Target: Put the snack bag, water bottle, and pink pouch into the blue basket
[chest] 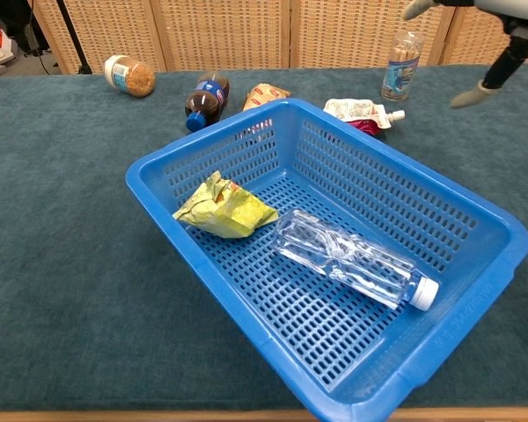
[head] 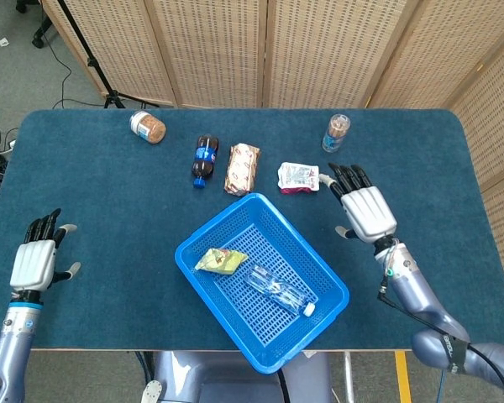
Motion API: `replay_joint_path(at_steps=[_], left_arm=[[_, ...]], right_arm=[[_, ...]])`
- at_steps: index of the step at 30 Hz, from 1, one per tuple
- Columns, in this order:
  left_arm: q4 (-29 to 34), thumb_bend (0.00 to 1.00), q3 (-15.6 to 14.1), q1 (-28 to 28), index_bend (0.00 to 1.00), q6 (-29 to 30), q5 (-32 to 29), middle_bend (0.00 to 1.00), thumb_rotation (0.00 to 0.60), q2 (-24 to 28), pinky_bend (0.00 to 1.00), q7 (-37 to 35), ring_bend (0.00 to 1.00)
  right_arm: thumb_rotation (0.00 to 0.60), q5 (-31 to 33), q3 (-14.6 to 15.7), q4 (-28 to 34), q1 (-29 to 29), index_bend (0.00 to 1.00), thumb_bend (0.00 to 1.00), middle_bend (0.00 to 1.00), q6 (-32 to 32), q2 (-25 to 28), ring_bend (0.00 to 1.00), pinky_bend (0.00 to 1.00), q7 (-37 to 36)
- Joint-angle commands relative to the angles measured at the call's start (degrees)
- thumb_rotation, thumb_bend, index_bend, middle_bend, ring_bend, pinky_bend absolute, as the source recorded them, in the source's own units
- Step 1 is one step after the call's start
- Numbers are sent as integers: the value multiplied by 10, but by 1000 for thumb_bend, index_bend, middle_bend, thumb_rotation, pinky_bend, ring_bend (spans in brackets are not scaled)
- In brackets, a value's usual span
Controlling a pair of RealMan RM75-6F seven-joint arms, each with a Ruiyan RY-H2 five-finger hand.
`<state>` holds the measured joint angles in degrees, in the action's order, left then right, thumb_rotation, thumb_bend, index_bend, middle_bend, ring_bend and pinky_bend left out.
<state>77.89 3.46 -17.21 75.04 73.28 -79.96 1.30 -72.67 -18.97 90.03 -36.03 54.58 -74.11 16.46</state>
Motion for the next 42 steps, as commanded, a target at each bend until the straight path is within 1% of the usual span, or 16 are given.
replay_joint_path(at_steps=[1, 8, 12, 16, 21, 27, 32, 37, 42], left_arm=[[-6, 223, 3, 0, 282, -6, -2, 0, 600, -3, 56, -3, 0], [-22, 226, 13, 0, 283, -17, -10, 0, 600, -10, 56, -11, 0], [-34, 228, 18, -1, 283, -30, -18, 0, 600, -15, 56, -9, 0], [-42, 230, 21, -2, 283, -39, -22, 0, 600, -20, 56, -6, 0], [-47, 233, 20, -3, 282, -49, -20, 0, 600, -25, 56, -5, 0], [-55, 236, 19, -5, 283, -62, -21, 0, 600, -29, 56, -4, 0], [-63, 236, 21, -5, 283, -67, -21, 0, 600, -35, 56, -3, 0], [-65, 238, 20, -5, 282, -73, -19, 0, 600, -37, 56, -3, 0], [-68, 240, 19, -5, 282, -80, -19, 0, 600, -40, 56, -2, 0]], right_arm=[[600, 34, -11, -59, -48, 125, 156, 0, -49, -38, 0, 39, 14], [600, 67, -15, -165, -113, 125, 156, 0, -110, -87, 0, 39, 8], [600, 79, -17, -232, -146, 125, 156, 0, -145, -112, 0, 39, -14], [600, 79, -12, -296, -174, 125, 156, 0, -177, -138, 0, 39, -39], [600, 63, 1, -377, -203, 125, 156, 0, -211, -179, 0, 39, -78], [600, 41, 17, -461, -226, 125, 156, 0, -244, -226, 0, 39, -134], [600, 14, 33, -557, -253, 125, 156, 0, -276, -282, 0, 38, -198], [600, -19, 48, -622, -276, 125, 156, 0, -287, -316, 0, 39, -254], [600, -40, 60, -673, -298, 125, 156, 0, -299, -340, 0, 39, -298]])
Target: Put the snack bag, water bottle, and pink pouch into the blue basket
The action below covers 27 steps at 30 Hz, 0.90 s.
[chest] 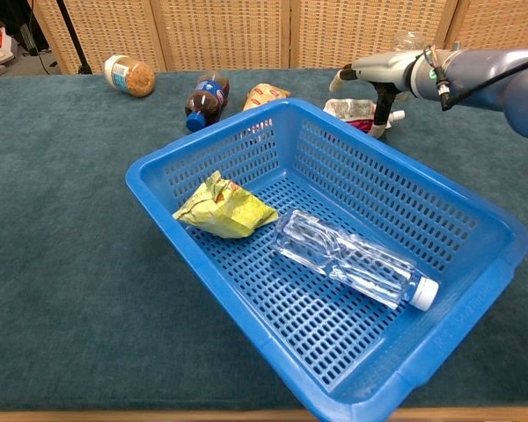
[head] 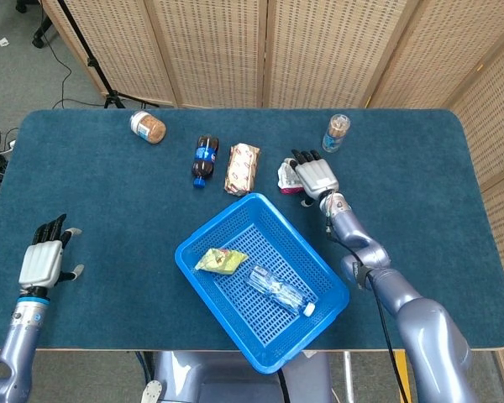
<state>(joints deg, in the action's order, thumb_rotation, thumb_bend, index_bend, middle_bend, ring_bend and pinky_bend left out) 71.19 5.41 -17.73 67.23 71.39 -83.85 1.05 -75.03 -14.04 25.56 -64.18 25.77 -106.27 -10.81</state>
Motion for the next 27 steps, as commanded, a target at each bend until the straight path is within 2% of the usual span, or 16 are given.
replay_joint_path(at_steps=[1, 5, 7, 10, 14, 20, 27], left_arm=[[-2, 240, 0, -1, 282, -3, 0, 0, 600, -1, 56, 0, 0], [-3, 241, -1, -1, 282, -8, 2, 0, 600, -2, 56, -1, 0], [-2, 241, -3, -1, 283, -9, 6, 0, 600, -1, 56, -5, 0], [-1, 241, -4, -1, 287, -9, 12, 0, 600, 0, 56, -12, 0], [0, 242, -5, 0, 288, -7, 17, 0, 600, 2, 56, -15, 0], [4, 242, -5, 1, 290, -5, 22, 0, 600, 3, 56, -16, 0], [6, 244, -6, 1, 297, -7, 24, 0, 600, 3, 56, -17, 0]], right_arm=[[600, -21, 13, -40, -21, 125, 156, 0, -16, -23, 0, 39, -35], [600, -32, 22, -70, -30, 126, 159, 0, -24, -39, 0, 52, -68], [600, -36, 26, -80, -29, 138, 173, 1, -25, -46, 0, 115, -84], [600, -44, 34, -94, -26, 255, 182, 48, -23, -54, 12, 190, -105], [600, -56, 46, -109, -21, 315, 183, 89, -17, -62, 45, 216, -125], [600, -68, 57, -124, -20, 377, 191, 154, -7, -66, 108, 276, -146], [600, -75, 65, -137, -17, 502, 208, 290, 3, -73, 240, 363, -159]])
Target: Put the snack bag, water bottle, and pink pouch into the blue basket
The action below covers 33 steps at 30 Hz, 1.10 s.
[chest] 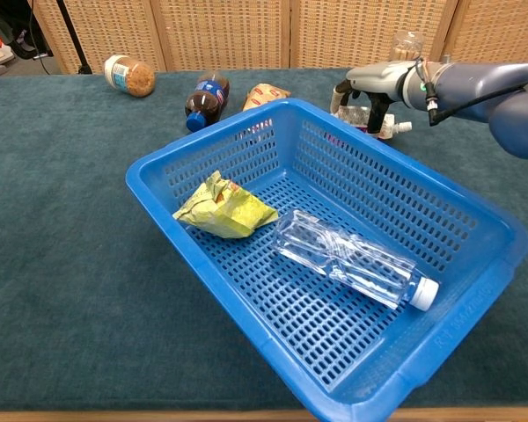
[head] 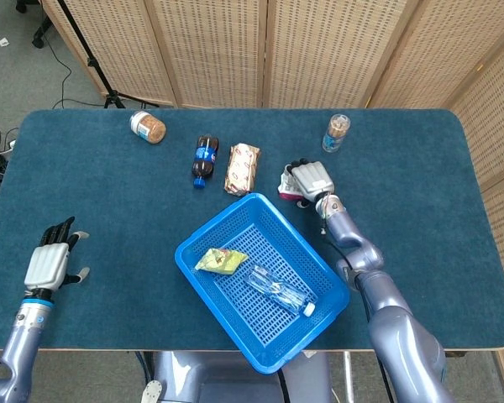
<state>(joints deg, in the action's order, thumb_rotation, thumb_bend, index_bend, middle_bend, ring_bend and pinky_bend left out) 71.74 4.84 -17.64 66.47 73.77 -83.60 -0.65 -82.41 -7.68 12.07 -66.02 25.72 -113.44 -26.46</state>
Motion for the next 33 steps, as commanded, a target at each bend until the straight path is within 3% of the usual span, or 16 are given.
replay_joint_path(at_steps=[1, 13, 21, 28, 33], left_arm=[[1, 244, 0, 0, 298, 0, 1, 0, 600, 0, 56, -1, 0], [11, 245, -1, 2, 311, 5, 10, 0, 600, 5, 56, -7, 0], [28, 245, -2, 6, 314, 20, 22, 0, 600, 14, 56, -5, 0], [44, 245, -6, 8, 314, 26, 32, 0, 600, 21, 56, -4, 0], [52, 243, -9, 9, 314, 33, 41, 0, 600, 26, 56, -5, 0]], right_arm=[[600, -2, 2, -3, 2, 519, 208, 310, 4, -2, 258, 374, -4], [600, -1, 3, 3, 10, 661, 208, 491, 21, 6, 418, 470, 10], [600, 12, -11, 36, 15, 677, 209, 519, 53, 39, 450, 492, 44], [600, 28, -31, 114, 20, 682, 208, 524, 97, 96, 450, 492, 107], [600, 60, -56, 223, 29, 682, 208, 530, 115, 162, 456, 492, 203]])
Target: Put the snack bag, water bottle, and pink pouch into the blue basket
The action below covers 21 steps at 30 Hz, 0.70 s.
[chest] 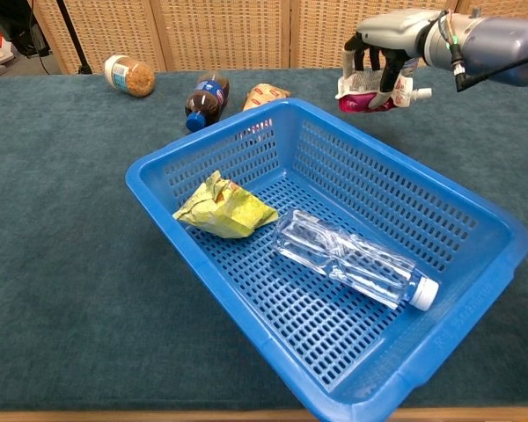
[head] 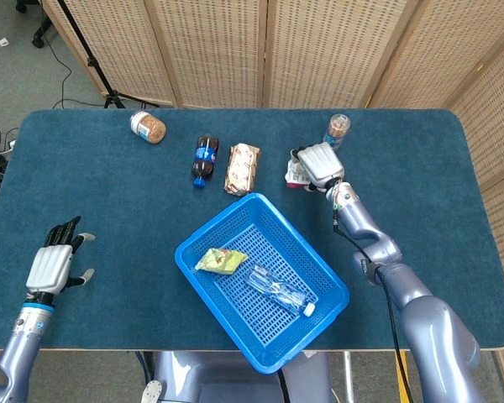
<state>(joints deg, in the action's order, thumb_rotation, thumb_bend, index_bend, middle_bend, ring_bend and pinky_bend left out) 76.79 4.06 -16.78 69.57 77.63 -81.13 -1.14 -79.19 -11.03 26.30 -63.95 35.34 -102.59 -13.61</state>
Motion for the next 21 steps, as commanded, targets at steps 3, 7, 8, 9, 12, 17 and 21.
replay_joint_path(at_steps=[3, 7, 8, 9, 12, 17, 21], left_arm=[[6, 244, -3, 1, 314, 4, 7, 0, 600, 4, 56, -2, 0], [8, 243, -4, 2, 314, 6, 11, 0, 600, 6, 56, -2, 0], [7, 243, -5, 2, 314, 7, 12, 0, 600, 6, 56, -1, 0], [7, 243, -6, 2, 314, 7, 13, 0, 600, 5, 56, -1, 0], [7, 243, -7, 1, 314, 5, 15, 0, 600, 5, 56, -4, 0], [13, 244, -11, 2, 314, 11, 25, 0, 600, 6, 56, -4, 0], [15, 244, -12, 2, 314, 11, 26, 0, 600, 6, 56, -1, 0]], right_arm=[[600, 60, -40, 162, 16, 682, 209, 531, 25, 99, 458, 492, 153], [600, 114, -60, 281, 32, 682, 208, 531, 46, 158, 458, 492, 260], [600, 131, -64, 320, 37, 682, 208, 531, 56, 178, 458, 492, 296], [600, 141, -67, 353, 41, 682, 208, 531, 69, 195, 458, 492, 322], [600, 178, -74, 451, 54, 682, 208, 531, 106, 241, 458, 492, 395], [600, 219, -73, 597, 75, 682, 208, 531, 165, 310, 458, 492, 484], [600, 233, -64, 669, 92, 682, 208, 531, 197, 342, 458, 492, 514]])
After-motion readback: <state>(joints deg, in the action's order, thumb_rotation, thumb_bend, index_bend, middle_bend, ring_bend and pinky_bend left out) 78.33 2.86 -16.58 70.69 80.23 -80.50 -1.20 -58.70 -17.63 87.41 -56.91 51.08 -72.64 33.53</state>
